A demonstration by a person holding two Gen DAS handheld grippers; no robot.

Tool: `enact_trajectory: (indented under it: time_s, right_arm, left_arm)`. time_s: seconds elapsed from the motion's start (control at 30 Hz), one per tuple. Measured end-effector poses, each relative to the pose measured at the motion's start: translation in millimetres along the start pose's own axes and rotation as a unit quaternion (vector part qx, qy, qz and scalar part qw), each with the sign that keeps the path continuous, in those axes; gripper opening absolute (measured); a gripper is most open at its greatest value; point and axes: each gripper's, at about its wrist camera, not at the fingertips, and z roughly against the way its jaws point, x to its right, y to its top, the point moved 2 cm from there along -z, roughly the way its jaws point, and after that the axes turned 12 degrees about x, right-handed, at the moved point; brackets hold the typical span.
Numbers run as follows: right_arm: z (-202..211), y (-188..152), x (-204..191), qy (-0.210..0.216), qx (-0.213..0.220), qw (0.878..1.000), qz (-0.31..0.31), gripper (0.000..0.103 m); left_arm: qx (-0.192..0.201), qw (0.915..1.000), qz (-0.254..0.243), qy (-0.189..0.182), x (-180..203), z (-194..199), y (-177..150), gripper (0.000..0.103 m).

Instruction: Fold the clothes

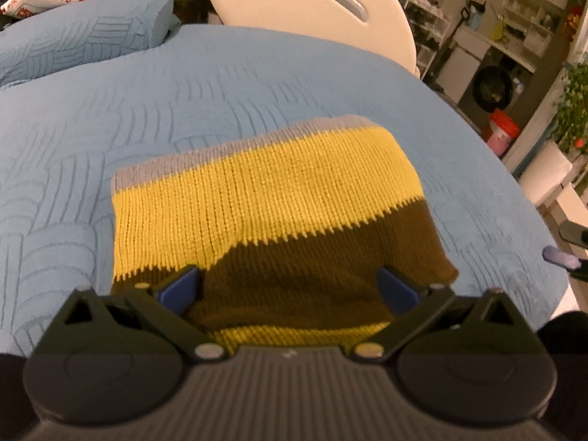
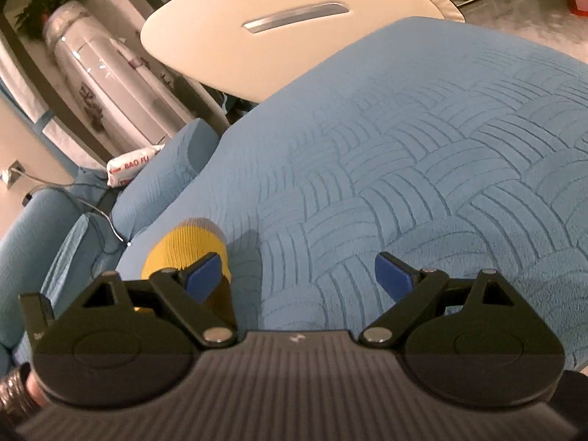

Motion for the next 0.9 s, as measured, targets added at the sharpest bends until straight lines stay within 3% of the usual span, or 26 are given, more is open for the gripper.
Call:
enact_trajectory:
  time_s: [0.13, 0.33, 0.53, 0.73, 0.9]
  right_arm:
    - [-1, -1, 2, -0.003, -0.003, 1.000, -0.006, 0.092]
    - [-46, 5, -19, -0.006, -0.003, 1.000, -0.005, 0.092]
    - [-94, 18, -39, -0.012, 0.001, 1.000, -0.005, 0.092]
    - [-151, 23, -63, -0.016, 0.008, 1.000, -0.002, 0.092]
    - [-195, 23, -80, -0.018, -0.004, 1.000, 0.002, 0.092]
  left_arm:
    - [-0.025, 0.9996, -0.004, 0.012, 4, 10, 1, 0.103]
    - [-0.071, 0.9967, -0.015, 0.035, 14, 29, 5, 0.103]
    - [-0.071, 0.9971, 0.003, 0.027, 22, 47, 28, 0.103]
    - [-0.062, 0.9974, -0.036, 0.008, 37, 62, 65, 0.103]
    - [-0.048, 0.9957, -0.079, 0.012, 45, 78, 91, 0.103]
